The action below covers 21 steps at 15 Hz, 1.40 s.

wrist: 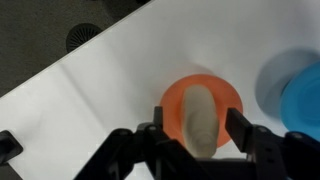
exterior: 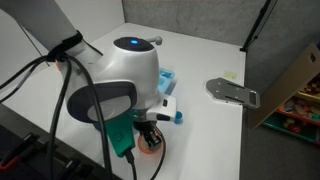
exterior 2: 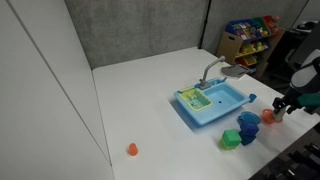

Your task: Put the bottle on the dish rack

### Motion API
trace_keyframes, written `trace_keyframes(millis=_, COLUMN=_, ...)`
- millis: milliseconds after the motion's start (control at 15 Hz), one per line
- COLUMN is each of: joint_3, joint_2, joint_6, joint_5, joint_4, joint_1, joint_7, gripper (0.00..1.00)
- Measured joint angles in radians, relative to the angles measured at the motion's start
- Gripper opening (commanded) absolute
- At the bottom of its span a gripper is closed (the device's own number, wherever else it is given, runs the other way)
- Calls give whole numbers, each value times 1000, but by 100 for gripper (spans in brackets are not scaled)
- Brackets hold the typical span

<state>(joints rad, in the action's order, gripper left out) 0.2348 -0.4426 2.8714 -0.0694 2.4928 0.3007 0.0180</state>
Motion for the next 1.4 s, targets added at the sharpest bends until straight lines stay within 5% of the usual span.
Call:
trace_keyframes(millis=267, joint_3=1, joint_2=2, joint_6=-1, joint_5=2, joint_4=-1, joint_1=-10, joint_7=0, gripper=7)
trace_keyframes(millis=867, joint_3=69, joint_2=133, joint_6=-139, joint_5=131, joint_4=-5, joint_1=-184, joint_7=-117, gripper=9)
trace_keyframes(millis=1400, joint_3=-4, joint_2=173, joint_6=-245, joint_5=148, joint_4=-94, joint_1=-246, joint_7=-191, gripper=9)
